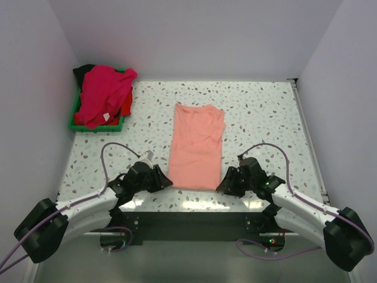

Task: Fold and stack the t-shirts
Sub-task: Fold the tshirt

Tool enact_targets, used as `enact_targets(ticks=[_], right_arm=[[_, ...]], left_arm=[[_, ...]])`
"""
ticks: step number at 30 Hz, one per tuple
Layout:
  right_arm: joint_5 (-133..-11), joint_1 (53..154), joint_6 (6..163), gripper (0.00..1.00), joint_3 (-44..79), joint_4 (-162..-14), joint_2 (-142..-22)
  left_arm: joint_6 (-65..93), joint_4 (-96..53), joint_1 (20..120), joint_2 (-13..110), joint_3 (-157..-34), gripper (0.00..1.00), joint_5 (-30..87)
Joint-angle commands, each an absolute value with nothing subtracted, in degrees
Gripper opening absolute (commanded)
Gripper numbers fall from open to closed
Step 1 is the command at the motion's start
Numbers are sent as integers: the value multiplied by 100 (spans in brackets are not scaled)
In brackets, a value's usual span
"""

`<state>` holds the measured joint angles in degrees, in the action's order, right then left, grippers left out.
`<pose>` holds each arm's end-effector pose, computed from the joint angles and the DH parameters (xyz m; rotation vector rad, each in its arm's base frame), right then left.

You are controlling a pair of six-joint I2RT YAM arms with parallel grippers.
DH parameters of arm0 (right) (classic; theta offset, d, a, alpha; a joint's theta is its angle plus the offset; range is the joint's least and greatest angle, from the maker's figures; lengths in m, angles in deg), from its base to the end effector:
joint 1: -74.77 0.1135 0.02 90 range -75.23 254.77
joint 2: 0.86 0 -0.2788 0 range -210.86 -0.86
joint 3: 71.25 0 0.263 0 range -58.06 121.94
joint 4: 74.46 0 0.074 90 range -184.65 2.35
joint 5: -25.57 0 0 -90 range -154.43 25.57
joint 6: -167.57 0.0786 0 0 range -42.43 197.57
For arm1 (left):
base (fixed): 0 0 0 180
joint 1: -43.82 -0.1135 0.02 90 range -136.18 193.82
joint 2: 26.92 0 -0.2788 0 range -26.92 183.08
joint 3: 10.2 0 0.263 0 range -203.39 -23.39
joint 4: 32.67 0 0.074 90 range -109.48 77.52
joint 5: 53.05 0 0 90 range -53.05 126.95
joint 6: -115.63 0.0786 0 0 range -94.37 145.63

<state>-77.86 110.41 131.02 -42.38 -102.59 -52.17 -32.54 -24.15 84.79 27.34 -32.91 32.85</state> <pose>0.1392 0.1223 0.1145 0.3019 2.6541 0.8948 0.1457 -0.1340 0.1041 -0.3284 2.4466 -0.9320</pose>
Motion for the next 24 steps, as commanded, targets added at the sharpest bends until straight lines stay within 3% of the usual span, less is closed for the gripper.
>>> enact_targets(ticks=[1, 8, 14, 19, 21, 24], right_arm=[[-7911, 11081, 13364, 49, -4373, -9996, -5280], [-7859, 11081, 13637, 43, -4654, -9311, -5588], [-7736, 11090, 13734, 27, -4725, -9134, -5606], [-7621, 11090, 13523, 6, -4619, -9581, -5159], [-7630, 11081, 13462, 0, -4575, -9907, -4948], [-7717, 11081, 13383, 0, -4584, -10311, -4438]], left_arm=[[-3404, -2158, 8601, 2906, -3130, 41, 3343], [-3528, -2361, 8794, 3152, -3095, 36, 3422], [-3633, -2607, 8917, 3293, -3077, 19, 3431], [-3703, -2520, 9093, 3197, -3139, 2, 3440], [-3730, -2388, 9172, 3066, -3174, 0, 3440], [-3818, -2143, 9321, 2785, -3226, 0, 3492]])
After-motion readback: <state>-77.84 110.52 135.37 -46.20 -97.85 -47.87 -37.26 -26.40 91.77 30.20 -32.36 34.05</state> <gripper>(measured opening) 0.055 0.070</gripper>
